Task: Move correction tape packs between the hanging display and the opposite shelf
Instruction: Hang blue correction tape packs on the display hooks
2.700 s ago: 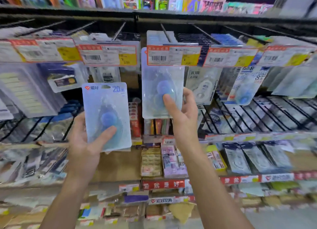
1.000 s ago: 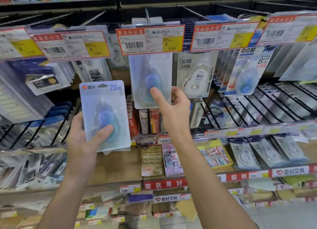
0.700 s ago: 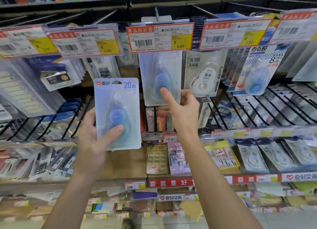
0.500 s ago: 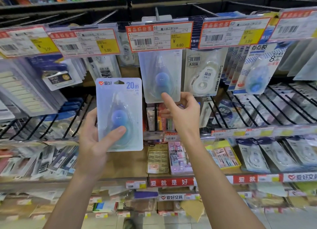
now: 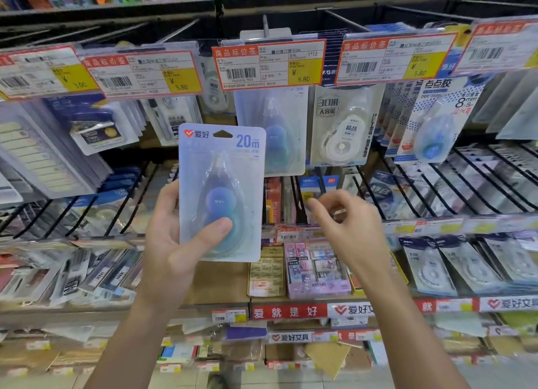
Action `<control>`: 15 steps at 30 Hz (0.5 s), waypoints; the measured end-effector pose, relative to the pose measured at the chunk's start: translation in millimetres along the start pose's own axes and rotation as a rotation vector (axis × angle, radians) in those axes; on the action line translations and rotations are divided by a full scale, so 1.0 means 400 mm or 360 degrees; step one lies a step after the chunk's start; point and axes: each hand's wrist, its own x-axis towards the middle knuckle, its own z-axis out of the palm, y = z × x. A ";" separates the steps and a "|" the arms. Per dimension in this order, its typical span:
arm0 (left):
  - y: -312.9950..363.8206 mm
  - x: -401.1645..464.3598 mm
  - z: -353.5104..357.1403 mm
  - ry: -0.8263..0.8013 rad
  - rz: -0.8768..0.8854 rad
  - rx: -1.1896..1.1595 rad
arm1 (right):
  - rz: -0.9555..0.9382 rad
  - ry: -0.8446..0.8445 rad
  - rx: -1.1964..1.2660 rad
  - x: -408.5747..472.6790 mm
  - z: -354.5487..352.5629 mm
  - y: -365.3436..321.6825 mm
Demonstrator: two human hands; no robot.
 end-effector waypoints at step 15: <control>0.003 0.070 0.125 -0.0096 0.0040 -0.0017 | -0.0088 -0.0248 -0.1176 0.011 0.065 0.052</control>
